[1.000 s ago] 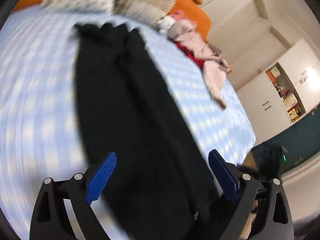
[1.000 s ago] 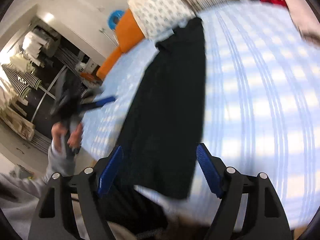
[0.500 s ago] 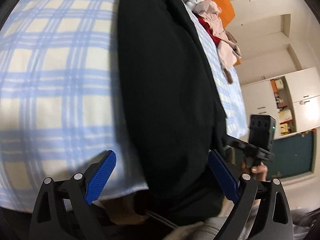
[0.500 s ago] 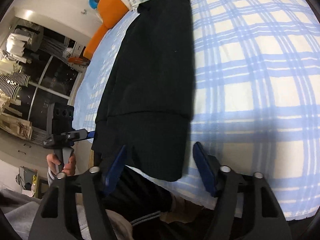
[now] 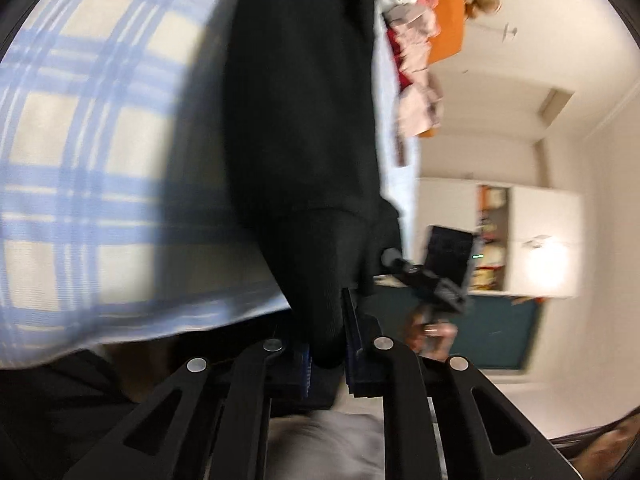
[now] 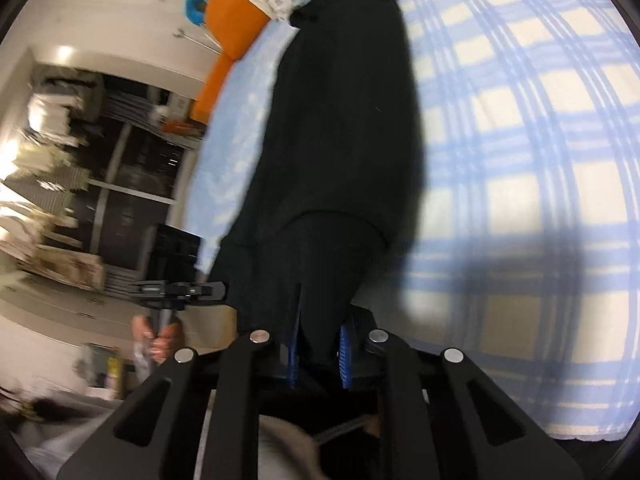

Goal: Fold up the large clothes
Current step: 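Grasp the jacket hem with both grippers and lift it toward the collar, then lay the folded hem onto the jacket body and open both grippers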

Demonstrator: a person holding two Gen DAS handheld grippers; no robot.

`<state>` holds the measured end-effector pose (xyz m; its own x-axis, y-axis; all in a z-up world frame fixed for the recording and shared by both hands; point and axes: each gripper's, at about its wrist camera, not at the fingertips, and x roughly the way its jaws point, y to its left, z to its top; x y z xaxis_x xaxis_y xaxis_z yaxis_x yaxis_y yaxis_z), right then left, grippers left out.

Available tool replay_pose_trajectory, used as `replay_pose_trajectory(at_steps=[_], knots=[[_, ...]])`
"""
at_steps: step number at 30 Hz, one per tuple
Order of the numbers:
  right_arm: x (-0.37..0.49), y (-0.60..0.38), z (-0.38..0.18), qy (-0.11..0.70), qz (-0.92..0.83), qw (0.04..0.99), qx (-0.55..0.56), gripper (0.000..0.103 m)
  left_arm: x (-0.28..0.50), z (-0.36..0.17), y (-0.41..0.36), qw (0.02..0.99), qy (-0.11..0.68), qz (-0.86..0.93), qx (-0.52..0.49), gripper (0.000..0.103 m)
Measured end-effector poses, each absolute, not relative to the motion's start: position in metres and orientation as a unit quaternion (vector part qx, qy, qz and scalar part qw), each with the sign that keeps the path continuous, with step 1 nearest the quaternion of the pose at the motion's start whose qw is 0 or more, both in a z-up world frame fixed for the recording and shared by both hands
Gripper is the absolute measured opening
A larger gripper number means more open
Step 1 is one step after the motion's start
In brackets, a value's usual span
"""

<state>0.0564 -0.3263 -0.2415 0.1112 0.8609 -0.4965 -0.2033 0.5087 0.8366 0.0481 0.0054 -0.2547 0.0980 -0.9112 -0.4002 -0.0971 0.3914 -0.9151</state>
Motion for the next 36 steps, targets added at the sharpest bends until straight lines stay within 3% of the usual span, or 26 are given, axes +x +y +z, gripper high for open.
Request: replay_pose_trajectory(at_steps=[8,13,20,24,29,30,32,33,34,36], knots=[[0.122,-0.324,-0.182,0.504,0.437,0.662,0.342,0.015,0.124,-0.176,0.008,0.624,0.525,-0.383,-0.433,0.017],[0.195,-0.312,-0.157,0.488,0.423,0.683,0.340,0.015,0.203,-0.156,0.029,0.647,0.515,-0.360,-0.432,0.018],[0.292,-0.294,-0.213,0.527,0.368,0.660,0.390,0.015,0.297,-0.199,0.058,0.651,0.534,-0.285,-0.458,0.018],[0.310,-0.290,-0.248,0.542,0.341,0.654,0.403,0.015,0.330,-0.237,0.061,0.661,0.549,-0.244,-0.450,0.010],[0.315,-0.295,-0.259,0.546,0.335,0.652,0.405,0.015,0.337,-0.262,0.060,0.663,0.547,-0.248,-0.446,0.010],[0.315,-0.296,-0.255,0.554,0.333,0.649,0.401,0.016,0.334,-0.255,0.060,0.669,0.545,-0.252,-0.438,0.017],[0.320,-0.293,-0.245,0.562,0.329,0.648,0.395,0.019,0.331,-0.234,0.061,0.686,0.536,-0.254,-0.422,0.044],[0.318,-0.295,-0.233,0.561,0.328,0.656,0.385,0.021,0.328,-0.220,0.065,0.702,0.528,-0.248,-0.408,0.066],[0.316,-0.296,-0.223,0.557,0.331,0.663,0.376,0.022,0.325,-0.202,0.066,0.726,0.515,-0.237,-0.390,0.080],[0.309,-0.297,-0.200,0.553,0.336,0.679,0.347,0.028,0.307,-0.155,0.076,0.780,0.476,-0.215,-0.344,0.092]])
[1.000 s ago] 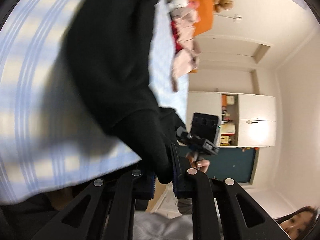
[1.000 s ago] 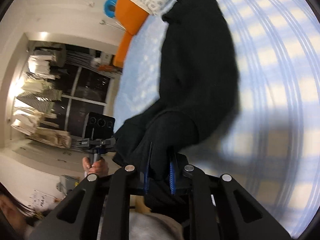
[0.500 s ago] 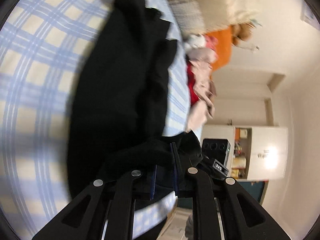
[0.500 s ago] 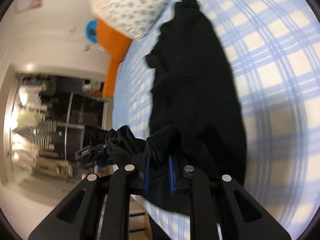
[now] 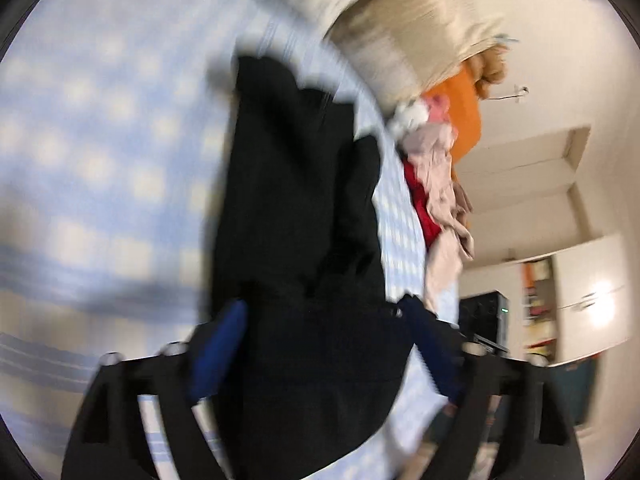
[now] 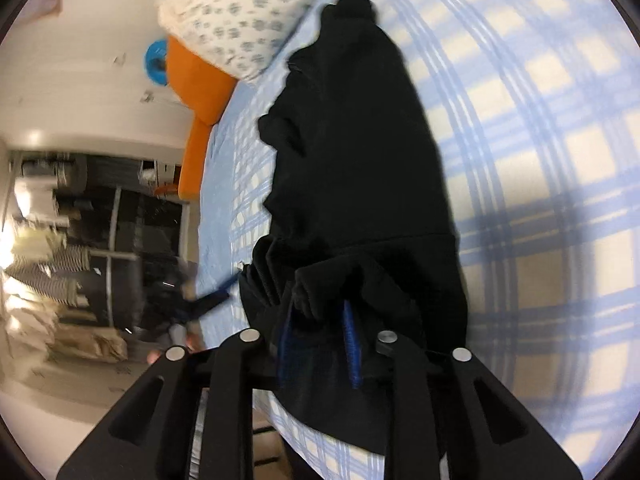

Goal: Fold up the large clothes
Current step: 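Lay the folded hem onto the jacket body and open both grippers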

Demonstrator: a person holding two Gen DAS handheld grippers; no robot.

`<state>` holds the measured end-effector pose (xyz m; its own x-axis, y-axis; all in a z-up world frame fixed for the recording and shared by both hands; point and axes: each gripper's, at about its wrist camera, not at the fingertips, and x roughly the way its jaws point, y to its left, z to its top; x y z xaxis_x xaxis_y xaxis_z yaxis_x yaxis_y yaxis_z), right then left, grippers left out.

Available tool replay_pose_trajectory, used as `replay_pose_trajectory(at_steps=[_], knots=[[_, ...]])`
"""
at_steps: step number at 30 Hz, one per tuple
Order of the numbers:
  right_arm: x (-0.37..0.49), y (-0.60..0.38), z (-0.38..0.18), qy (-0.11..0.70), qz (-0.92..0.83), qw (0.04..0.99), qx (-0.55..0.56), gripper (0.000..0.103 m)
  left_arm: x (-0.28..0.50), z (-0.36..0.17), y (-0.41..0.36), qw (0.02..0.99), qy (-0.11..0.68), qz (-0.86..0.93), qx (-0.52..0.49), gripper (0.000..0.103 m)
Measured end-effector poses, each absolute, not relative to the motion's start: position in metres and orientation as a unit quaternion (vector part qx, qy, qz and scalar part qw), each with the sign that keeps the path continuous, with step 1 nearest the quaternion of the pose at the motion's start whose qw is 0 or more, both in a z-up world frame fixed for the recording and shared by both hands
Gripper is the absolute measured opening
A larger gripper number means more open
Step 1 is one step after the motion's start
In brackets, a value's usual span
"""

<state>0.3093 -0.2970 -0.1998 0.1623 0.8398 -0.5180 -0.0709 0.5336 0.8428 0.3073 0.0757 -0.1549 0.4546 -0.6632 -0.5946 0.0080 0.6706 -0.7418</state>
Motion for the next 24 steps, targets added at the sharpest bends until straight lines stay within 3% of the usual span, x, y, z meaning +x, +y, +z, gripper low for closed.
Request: replay_pose_trajectory(at_steps=[1,2,3,8,10,11,12,14,16,21,24], knots=[[0.306,-0.299,-0.195,0.553,0.337,0.681,0.341,0.044,0.299,-0.141,0.080,0.791,0.465,-0.215,-0.335,0.093],[0.302,-0.301,-0.188,0.544,0.343,0.687,0.339,0.101,0.290,-0.123,0.081,0.801,0.452,-0.220,-0.326,0.093],[0.298,-0.305,-0.176,0.517,0.341,0.710,0.335,0.097,0.281,-0.110,0.079,0.806,0.448,-0.227,-0.315,0.094],[0.289,-0.313,-0.147,0.460,0.358,0.734,0.348,0.099,0.242,-0.081,0.036,0.823,0.434,-0.273,-0.245,0.094],[0.278,-0.301,-0.141,0.454,0.370,0.752,0.302,0.094,0.227,-0.084,0.011,0.820,0.438,-0.306,-0.206,0.094],[0.273,-0.292,-0.141,0.455,0.368,0.764,0.270,0.077,0.221,-0.091,-0.005,0.817,0.444,-0.321,-0.180,0.094],[0.267,-0.281,-0.145,0.460,0.365,0.775,0.233,0.053,0.218,-0.100,-0.018,0.814,0.449,-0.331,-0.162,0.094],[0.264,-0.265,-0.157,0.475,0.362,0.776,0.202,0.036,0.221,-0.120,-0.036,0.810,0.460,-0.335,-0.141,0.092],[0.266,-0.252,-0.174,0.488,0.331,0.790,0.169,0.035,0.232,-0.141,-0.045,0.810,0.479,-0.313,-0.128,0.076],[0.292,-0.228,-0.216,0.489,0.258,0.828,0.094,0.033,0.266,-0.194,-0.042,0.806,0.521,-0.248,-0.128,0.063],[0.300,-0.222,-0.229,0.470,0.248,0.842,0.088,0.033,0.263,-0.196,-0.047,0.826,0.503,-0.236,-0.093,0.062]])
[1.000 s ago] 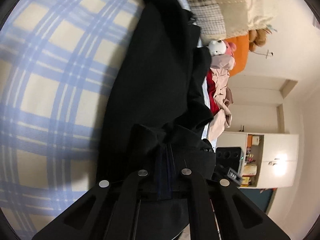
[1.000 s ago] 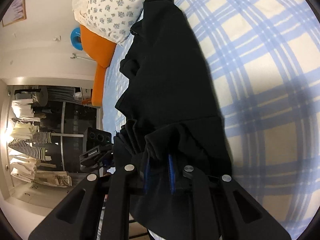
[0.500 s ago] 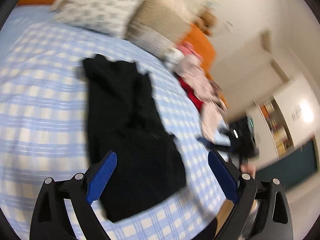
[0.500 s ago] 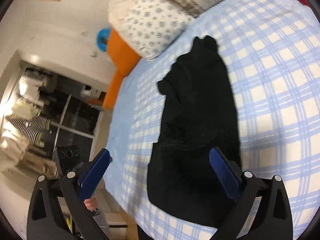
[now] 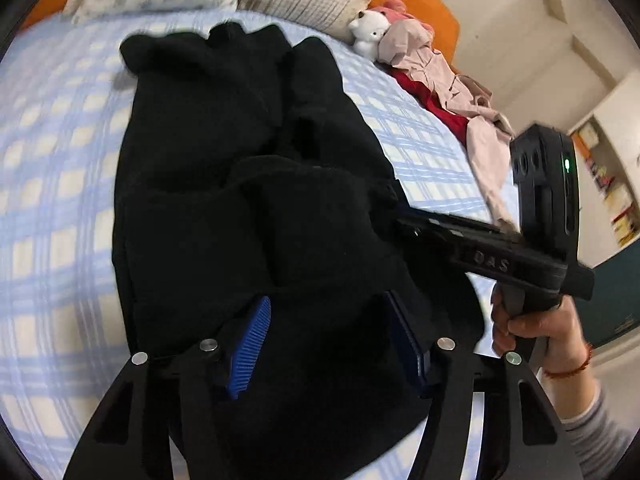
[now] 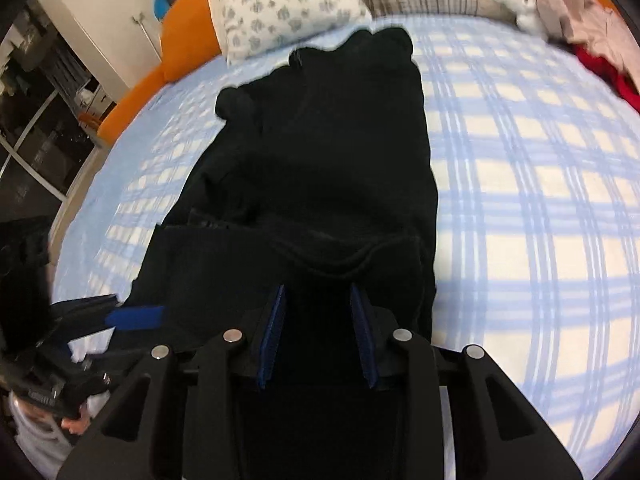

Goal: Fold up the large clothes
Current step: 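Lay the folded hem onto the jacket body and open both grippers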

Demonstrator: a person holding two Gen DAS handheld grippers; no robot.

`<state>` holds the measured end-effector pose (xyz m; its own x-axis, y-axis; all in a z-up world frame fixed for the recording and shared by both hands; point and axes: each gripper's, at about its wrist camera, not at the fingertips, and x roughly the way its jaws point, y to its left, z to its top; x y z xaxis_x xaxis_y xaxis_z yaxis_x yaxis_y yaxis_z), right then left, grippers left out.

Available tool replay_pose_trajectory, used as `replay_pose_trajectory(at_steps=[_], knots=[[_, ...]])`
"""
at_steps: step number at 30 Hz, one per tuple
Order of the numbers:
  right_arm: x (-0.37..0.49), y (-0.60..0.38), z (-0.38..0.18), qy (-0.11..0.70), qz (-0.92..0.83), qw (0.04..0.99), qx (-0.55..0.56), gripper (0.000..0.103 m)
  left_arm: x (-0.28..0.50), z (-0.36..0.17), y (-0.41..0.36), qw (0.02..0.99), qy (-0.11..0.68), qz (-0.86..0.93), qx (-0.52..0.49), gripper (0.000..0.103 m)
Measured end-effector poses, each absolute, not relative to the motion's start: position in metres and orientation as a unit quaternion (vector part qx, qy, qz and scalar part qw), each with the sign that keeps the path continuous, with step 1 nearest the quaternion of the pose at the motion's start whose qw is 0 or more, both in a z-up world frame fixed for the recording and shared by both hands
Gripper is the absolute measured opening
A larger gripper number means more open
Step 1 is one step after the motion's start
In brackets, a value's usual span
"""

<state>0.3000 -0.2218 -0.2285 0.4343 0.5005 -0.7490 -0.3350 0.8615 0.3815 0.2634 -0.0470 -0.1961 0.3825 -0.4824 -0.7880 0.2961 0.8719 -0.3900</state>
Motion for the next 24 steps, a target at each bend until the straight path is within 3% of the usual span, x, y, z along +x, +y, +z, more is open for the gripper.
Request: replay_pose_trajectory(at_steps=[5,10,14,17,21,23,24], knots=[[0.291,-0.218,-0.214,0.458,0.240,0.854,0.052,0.036,0.243,-0.177,-0.053,0.849,0.482,-0.211,-0.053,0.061],[0.236,-0.223,-0.171,0.387,0.295,0.873,0.037,0.054,0.200,-0.130,-0.046,0.884,0.419,-0.209,-0.020,0.069],[0.213,-0.206,-0.183,0.389,0.305,0.869,0.006,0.053,0.193,-0.156,-0.054,0.880,0.443,-0.171,0.018,0.070],[0.217,-0.188,-0.214,0.399,0.282,0.872,-0.022,0.059,0.201,-0.185,-0.054,0.879,0.452,-0.149,0.018,0.073],[0.213,-0.186,-0.210,0.388,0.282,0.877,-0.040,0.062,0.203,-0.175,-0.048,0.874,0.461,-0.152,-0.005,0.074],[0.210,-0.207,-0.191,0.401,0.285,0.870,-0.008,0.068,0.196,-0.160,-0.033,0.868,0.467,-0.162,-0.041,0.076],[0.208,-0.219,-0.181,0.403,0.287,0.869,0.010,0.078,0.191,-0.152,-0.022,0.866,0.468,-0.166,-0.063,0.084]])
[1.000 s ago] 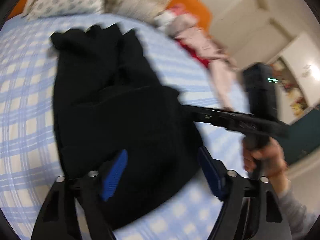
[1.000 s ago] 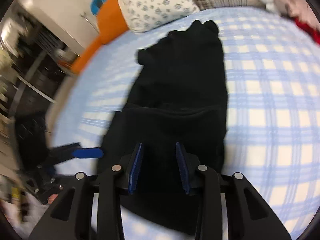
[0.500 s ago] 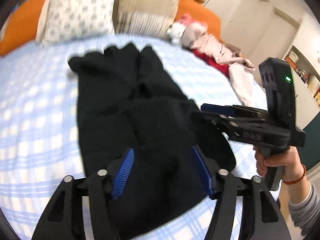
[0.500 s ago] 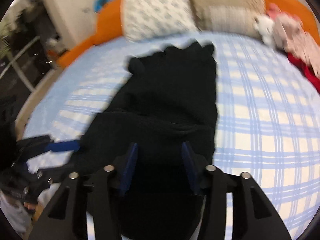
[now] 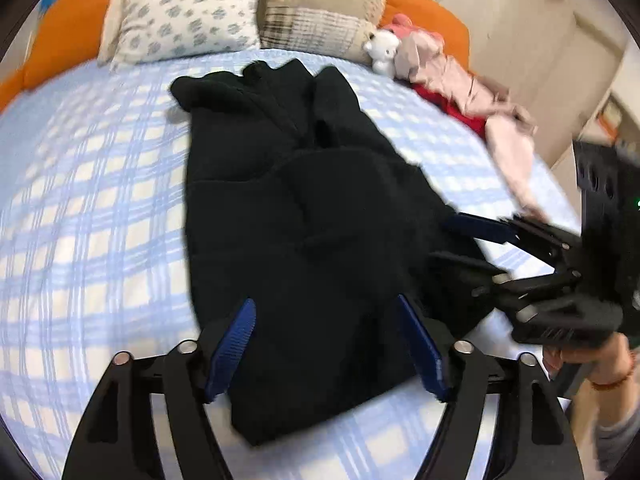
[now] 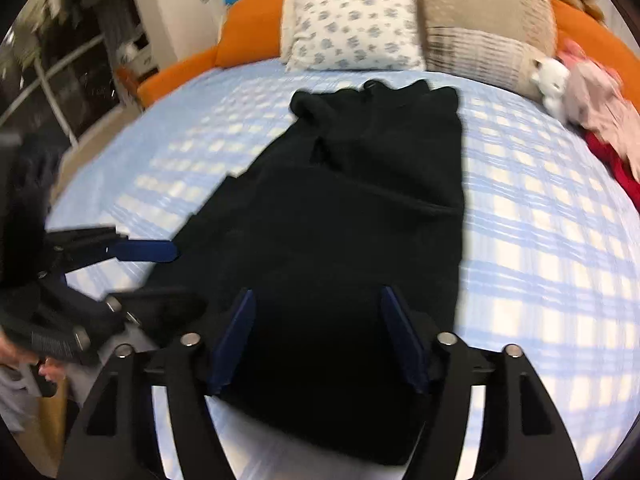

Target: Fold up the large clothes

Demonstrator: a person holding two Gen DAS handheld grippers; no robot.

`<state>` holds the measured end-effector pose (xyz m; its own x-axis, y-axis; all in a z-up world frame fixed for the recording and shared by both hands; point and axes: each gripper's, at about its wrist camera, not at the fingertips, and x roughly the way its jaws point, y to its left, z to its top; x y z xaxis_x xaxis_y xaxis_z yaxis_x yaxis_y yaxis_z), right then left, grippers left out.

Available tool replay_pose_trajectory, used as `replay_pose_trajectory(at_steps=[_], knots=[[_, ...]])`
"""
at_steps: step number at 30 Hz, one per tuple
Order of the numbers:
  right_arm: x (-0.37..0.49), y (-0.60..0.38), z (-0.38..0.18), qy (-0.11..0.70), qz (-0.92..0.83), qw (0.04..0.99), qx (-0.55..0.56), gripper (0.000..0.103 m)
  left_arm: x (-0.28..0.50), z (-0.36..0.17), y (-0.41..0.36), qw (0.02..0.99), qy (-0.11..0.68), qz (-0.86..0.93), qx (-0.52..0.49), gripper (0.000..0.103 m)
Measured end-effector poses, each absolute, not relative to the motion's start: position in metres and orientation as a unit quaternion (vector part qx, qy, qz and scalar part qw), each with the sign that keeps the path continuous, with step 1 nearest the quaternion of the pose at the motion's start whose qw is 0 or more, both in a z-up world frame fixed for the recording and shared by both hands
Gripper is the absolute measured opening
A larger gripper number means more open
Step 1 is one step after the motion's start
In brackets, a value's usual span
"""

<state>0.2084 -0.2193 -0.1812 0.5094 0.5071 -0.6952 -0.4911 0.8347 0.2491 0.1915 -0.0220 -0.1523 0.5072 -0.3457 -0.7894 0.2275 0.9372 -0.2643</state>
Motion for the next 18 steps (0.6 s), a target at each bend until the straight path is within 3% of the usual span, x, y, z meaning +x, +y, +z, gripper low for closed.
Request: replay_pose_trajectory(at_steps=[1,2,6,11,13,18], knots=[[0.205,-0.229,-0.174,0.406,0.290,0.866,0.024,0.084,0.187,-0.148,-0.014,0.864,0.470,-0.165,-0.078,0.092],[0.202,-0.246,-0.166,0.415,0.294,0.859,0.054,0.089,0.183,-0.142,-0.002,0.859,0.475,-0.163,-0.099,0.092],[0.200,-0.287,-0.171,0.486,0.315,0.800,0.155,0.089,0.173,-0.148,0.025,0.830,0.506,-0.177,-0.155,0.092],[0.202,-0.310,-0.219,0.551,0.309,0.731,0.257,0.089,0.174,-0.192,0.036,0.780,0.557,-0.182,-0.219,0.092],[0.207,-0.313,-0.237,0.569,0.302,0.705,0.297,0.089,0.178,-0.214,0.036,0.754,0.575,-0.192,-0.253,0.092],[0.223,-0.305,-0.270,0.586,0.313,0.651,0.369,0.076,0.190,-0.230,0.039,0.746,0.561,-0.198,-0.299,0.090]])
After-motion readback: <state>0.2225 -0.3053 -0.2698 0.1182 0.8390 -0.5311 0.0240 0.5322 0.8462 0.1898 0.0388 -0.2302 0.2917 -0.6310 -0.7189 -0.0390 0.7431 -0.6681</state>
